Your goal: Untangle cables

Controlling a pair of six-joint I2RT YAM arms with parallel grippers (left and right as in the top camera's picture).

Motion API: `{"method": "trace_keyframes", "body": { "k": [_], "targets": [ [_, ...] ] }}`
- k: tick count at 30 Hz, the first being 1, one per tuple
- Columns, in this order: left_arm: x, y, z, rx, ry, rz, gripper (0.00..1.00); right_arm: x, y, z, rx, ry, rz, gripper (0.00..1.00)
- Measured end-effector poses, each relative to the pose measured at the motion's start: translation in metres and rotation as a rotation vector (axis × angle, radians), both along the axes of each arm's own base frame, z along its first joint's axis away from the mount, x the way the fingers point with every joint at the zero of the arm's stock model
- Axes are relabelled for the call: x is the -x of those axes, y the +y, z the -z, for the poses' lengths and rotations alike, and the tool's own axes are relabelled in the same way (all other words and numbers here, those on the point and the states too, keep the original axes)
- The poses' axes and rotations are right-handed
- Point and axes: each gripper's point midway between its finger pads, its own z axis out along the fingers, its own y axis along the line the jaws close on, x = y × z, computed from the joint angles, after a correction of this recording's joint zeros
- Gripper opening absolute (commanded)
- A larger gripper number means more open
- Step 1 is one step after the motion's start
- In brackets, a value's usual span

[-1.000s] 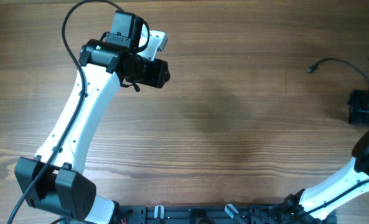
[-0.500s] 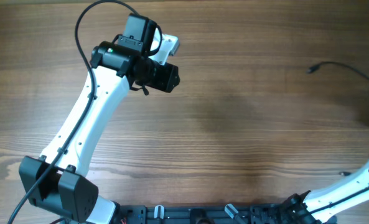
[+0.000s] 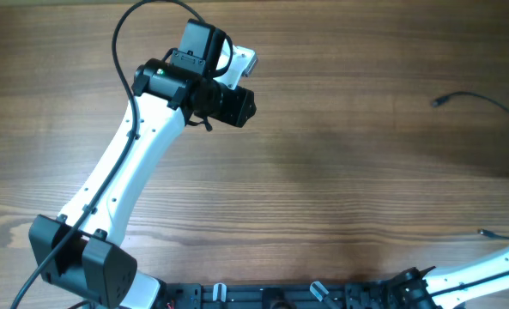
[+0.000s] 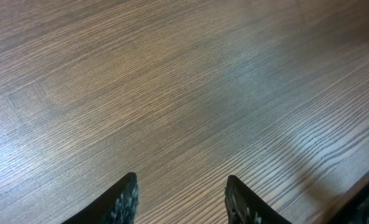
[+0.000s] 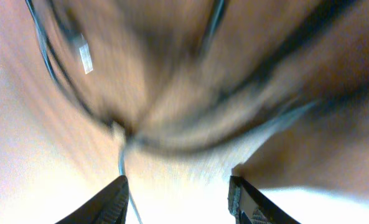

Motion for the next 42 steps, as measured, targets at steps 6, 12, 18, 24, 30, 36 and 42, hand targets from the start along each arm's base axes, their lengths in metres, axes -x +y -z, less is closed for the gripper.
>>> {"method": "trace_keyframes", "body": {
  "k": [6,12,18,24,30,36,42],
  "targets": [
    [0.008,-0.001,0.003,-0.013,0.027,0.009,0.46,-0.054,0.062,0.0,0.01,-0.032,-0.221,0.5],
    [0.008,-0.007,0.003,-0.028,0.0,0.033,0.44,-0.081,0.086,-0.018,0.27,0.051,-0.423,1.0],
    [-0.002,-0.011,-0.002,-0.018,-0.051,0.038,0.48,-0.089,0.15,-0.015,0.404,0.084,-0.821,1.0],
    [-0.015,-0.019,-0.012,0.02,-0.116,0.044,0.47,-0.117,0.243,-0.032,0.487,-0.196,-1.24,1.0],
    [-0.015,-0.025,0.001,0.034,-0.075,0.06,0.47,-0.153,0.259,-0.049,0.525,-0.278,-1.18,1.0],
    [-0.015,-0.026,0.012,0.026,-0.042,0.063,0.47,-0.156,0.239,-0.042,0.302,-0.132,-0.852,1.0],
    [-0.015,-0.027,0.012,0.029,-0.042,0.066,0.47,-0.155,0.215,-0.028,0.249,0.033,-0.575,1.0]
  ]
}}
